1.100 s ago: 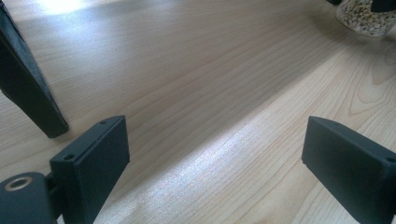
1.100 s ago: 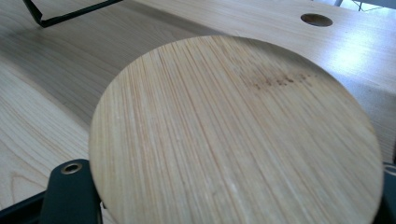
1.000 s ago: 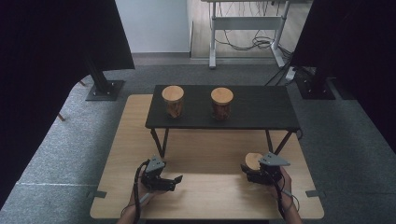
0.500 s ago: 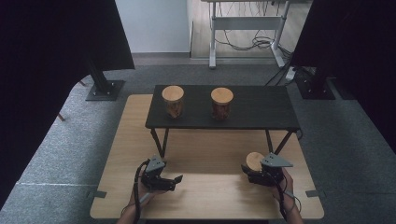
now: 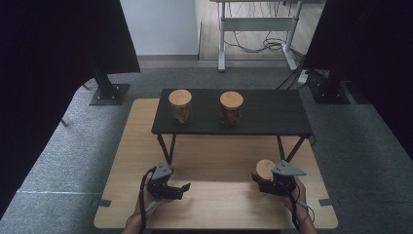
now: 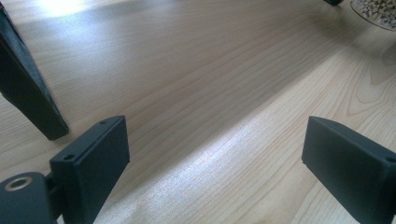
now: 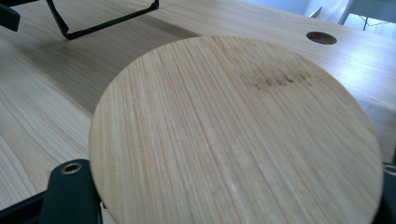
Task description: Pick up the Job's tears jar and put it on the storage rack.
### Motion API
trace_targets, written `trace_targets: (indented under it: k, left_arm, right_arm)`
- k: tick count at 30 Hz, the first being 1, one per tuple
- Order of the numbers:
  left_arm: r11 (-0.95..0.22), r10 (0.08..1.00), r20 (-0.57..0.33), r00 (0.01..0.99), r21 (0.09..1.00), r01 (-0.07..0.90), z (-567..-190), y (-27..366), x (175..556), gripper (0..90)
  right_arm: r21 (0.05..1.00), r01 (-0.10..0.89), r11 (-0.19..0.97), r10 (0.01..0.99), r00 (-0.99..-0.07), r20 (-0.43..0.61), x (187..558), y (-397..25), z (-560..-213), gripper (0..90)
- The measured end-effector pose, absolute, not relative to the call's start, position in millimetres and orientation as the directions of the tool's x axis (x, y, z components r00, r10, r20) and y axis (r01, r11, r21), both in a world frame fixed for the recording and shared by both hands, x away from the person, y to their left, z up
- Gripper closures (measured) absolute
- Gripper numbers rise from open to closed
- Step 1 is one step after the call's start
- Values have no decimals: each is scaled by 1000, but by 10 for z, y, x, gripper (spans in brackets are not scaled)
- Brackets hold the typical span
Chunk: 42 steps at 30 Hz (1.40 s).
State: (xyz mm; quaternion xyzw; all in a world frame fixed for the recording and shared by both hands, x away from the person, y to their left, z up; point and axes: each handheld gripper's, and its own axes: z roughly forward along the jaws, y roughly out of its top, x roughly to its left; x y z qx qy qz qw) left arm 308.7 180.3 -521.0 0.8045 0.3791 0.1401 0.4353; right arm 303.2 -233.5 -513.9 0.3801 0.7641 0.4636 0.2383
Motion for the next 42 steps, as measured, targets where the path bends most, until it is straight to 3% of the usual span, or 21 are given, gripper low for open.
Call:
trace_targets:
  k: [42]
  left_arm:
    - [-339, 733, -103, 673, 802, 492, -5228, 1790, 3091, 72]
  right_arm:
    - [915, 291, 278, 758, -651, -23, 2892, -2354, -4854, 247]
